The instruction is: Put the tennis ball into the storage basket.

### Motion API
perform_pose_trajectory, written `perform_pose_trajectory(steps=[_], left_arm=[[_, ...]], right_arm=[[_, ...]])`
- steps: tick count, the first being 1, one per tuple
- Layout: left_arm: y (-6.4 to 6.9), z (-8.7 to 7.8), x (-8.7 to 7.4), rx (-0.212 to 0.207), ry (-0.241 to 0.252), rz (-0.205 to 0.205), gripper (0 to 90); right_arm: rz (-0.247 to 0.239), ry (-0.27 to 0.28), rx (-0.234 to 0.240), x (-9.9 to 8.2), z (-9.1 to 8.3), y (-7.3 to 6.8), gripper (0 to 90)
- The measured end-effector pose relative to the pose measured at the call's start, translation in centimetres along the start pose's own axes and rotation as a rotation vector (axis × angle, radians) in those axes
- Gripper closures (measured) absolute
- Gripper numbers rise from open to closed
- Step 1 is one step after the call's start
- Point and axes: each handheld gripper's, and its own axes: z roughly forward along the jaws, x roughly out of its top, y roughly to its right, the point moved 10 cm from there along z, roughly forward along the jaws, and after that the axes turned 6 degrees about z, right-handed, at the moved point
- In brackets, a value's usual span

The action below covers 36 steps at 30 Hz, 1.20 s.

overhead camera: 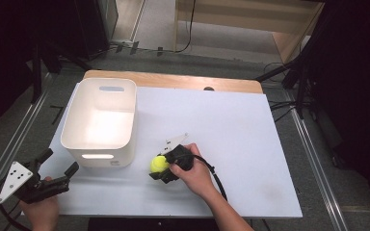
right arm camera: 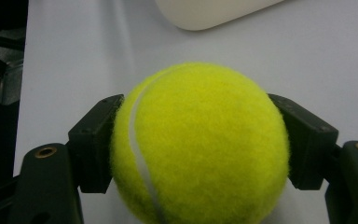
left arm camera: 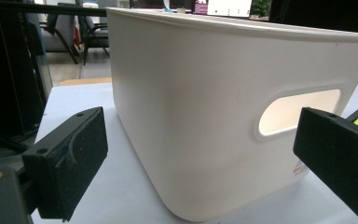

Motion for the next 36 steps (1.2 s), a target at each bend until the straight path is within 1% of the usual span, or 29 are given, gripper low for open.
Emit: perform_pose_trajectory(steps=[3,5,6,7,8,14,16,24,29,36], left_arm=[[0.0,0.0,0.0,-0.001,0.000,0.001,2.8],[0.0,0.0,0.0,-0.002,0.000,0.000,2.8],[0.0,0.0,0.0,0.000,0.001,-0.002,2.8],[0.1,0.1,0.0,0.000,0.002,-0.002,2.8],[0.1,0.0,0.0,-0.001,0.000,0.002,2.8],[0.0,0.0,0.0,-0.003,0.002,-0.001,2.8],[0.0,0.0,0.0,-0.004,0.001,0.001,2.8],[0.0,0.0,0.0,-0.003,0.001,-0.001,2.8],[0.1,0.0,0.0,-0.003,0.000,0.001,2.8],[0.0,0.0,0.0,-0.002,0.000,0.000,2.8]], right_arm=[[-0.006,0.008,-0.010,0.3,-0.3,0.1,23.7],[-0.001,0.012,-0.007,0.4,-0.4,0.0,23.6],[-0.012,0.011,-0.006,0.5,-0.4,0.0,23.7],[-0.004,0.012,-0.004,0.6,-0.4,-0.1,23.7],[-0.011,0.011,-0.005,0.7,-0.5,0.0,23.7],[0.002,0.021,0.004,1.4,-0.9,-0.2,23.7],[-0.005,0.028,0.010,1.7,-1.2,-0.2,23.7],[0.002,0.044,0.006,2.5,-2.1,0.1,23.7],[-0.011,0.049,-0.002,3.1,-2.5,0.1,23.8],[-0.018,0.056,0.008,3.8,-2.9,0.0,23.8]])
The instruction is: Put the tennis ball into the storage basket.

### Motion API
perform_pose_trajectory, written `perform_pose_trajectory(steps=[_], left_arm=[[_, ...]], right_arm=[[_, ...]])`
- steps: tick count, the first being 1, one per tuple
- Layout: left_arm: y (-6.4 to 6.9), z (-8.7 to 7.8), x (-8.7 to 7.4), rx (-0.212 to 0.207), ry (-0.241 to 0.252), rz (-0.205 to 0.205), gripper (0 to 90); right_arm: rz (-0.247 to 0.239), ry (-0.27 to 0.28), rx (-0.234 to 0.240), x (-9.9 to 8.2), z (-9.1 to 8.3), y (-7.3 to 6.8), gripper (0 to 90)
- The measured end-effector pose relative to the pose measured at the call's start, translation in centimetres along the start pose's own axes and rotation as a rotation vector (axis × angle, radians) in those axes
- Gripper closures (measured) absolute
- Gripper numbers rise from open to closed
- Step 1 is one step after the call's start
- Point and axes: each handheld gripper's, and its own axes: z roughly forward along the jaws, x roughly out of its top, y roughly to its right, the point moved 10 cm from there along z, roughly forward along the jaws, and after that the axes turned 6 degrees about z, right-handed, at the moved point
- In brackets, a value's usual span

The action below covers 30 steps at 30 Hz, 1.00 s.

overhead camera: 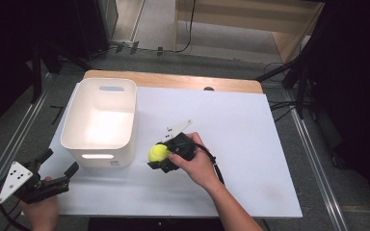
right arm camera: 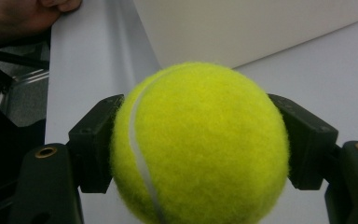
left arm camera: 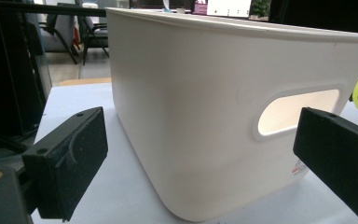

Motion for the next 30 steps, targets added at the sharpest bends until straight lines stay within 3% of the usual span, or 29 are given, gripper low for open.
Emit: perform_pose_trajectory(steps=[30], left_arm=[[0.0,0.0,0.0,-0.004,0.002,-0.003,2.8]], right_arm=[[-0.023,0.022,0.043,3.6,-1.1,-0.1,23.8]])
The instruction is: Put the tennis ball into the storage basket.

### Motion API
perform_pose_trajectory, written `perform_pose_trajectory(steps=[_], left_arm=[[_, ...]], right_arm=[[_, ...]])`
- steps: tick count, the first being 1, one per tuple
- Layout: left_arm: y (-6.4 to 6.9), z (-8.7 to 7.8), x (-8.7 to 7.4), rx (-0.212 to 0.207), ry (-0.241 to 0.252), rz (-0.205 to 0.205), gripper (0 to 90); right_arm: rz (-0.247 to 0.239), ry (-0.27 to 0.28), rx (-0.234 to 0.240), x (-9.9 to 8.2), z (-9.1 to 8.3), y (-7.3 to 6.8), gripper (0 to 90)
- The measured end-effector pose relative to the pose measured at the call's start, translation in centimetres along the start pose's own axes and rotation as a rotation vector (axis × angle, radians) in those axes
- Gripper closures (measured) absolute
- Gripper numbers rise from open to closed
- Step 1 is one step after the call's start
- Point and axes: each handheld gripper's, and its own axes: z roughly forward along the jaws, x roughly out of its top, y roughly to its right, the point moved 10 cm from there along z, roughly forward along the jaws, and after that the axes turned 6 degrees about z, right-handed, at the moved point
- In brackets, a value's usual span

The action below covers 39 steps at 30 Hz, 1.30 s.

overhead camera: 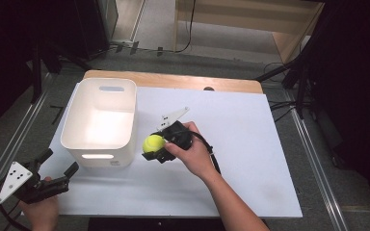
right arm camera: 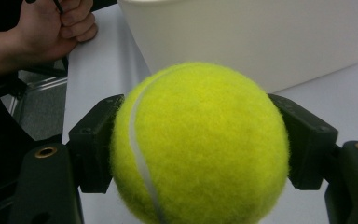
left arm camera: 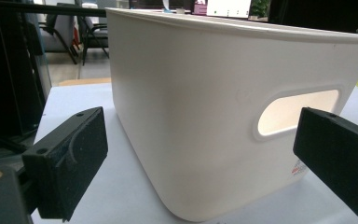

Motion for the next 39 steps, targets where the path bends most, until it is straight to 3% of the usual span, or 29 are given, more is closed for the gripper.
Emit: perform_pose_trajectory(steps=[39], left_arm=[[0.0,0.0,0.1,-0.006,0.008,-0.009,2.8]], right_arm=[[-0.032,0.026,0.023,4.5,-0.2,-0.2,23.8]])
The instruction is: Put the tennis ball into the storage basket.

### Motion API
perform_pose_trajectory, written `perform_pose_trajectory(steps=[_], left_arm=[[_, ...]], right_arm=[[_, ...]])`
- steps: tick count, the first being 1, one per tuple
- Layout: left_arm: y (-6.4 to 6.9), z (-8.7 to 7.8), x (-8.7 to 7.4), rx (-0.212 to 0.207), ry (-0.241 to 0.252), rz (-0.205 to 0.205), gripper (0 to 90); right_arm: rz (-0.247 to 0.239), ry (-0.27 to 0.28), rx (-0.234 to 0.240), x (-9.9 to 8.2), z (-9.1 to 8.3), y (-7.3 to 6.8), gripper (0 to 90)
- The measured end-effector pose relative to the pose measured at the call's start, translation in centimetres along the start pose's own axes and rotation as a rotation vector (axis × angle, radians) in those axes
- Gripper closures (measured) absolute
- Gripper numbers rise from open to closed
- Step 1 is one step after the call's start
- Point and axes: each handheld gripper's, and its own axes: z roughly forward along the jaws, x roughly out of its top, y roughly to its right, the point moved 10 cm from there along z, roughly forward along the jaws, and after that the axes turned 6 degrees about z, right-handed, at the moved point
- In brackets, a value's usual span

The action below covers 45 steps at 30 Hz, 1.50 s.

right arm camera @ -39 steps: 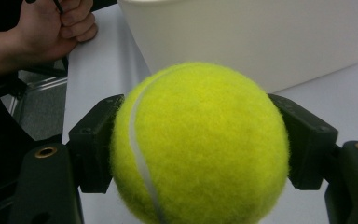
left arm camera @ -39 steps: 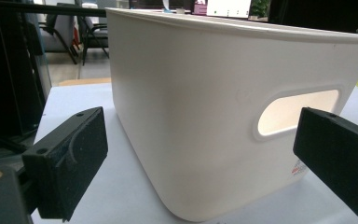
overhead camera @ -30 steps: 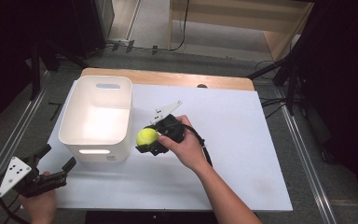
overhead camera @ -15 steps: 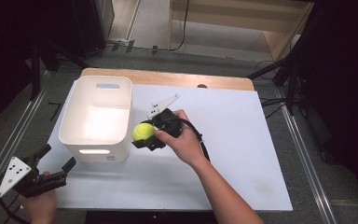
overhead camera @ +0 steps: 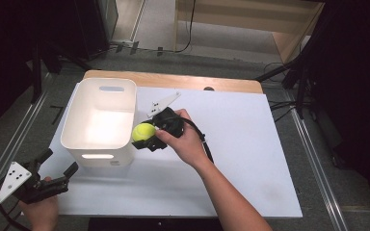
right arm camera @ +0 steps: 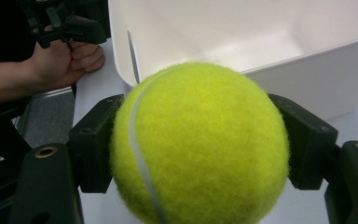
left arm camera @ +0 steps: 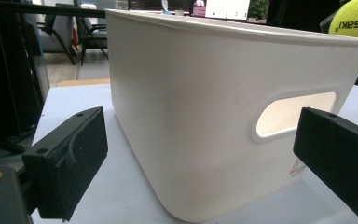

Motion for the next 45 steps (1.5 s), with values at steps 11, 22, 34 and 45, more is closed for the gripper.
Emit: perform_pose_trajectory(steps=[11,22,34,45], left_arm=[[0.1,0.1,0.0,0.000,-0.003,0.007,2.8],[0.0,0.1,0.0,0.000,-0.003,0.005,2.8],[0.0,0.1,0.0,-0.001,-0.001,0.004,2.8],[0.0,0.0,0.0,-0.003,-0.001,0.001,2.8]], right_arm=[[-0.010,0.012,0.000,1.1,0.1,0.0,23.8],[-0.018,0.012,0.000,2.2,0.5,-0.1,23.8],[-0.037,0.013,-0.007,3.7,0.8,-0.2,23.8],[-0.056,0.010,-0.002,5.2,1.8,-0.5,23.8]])
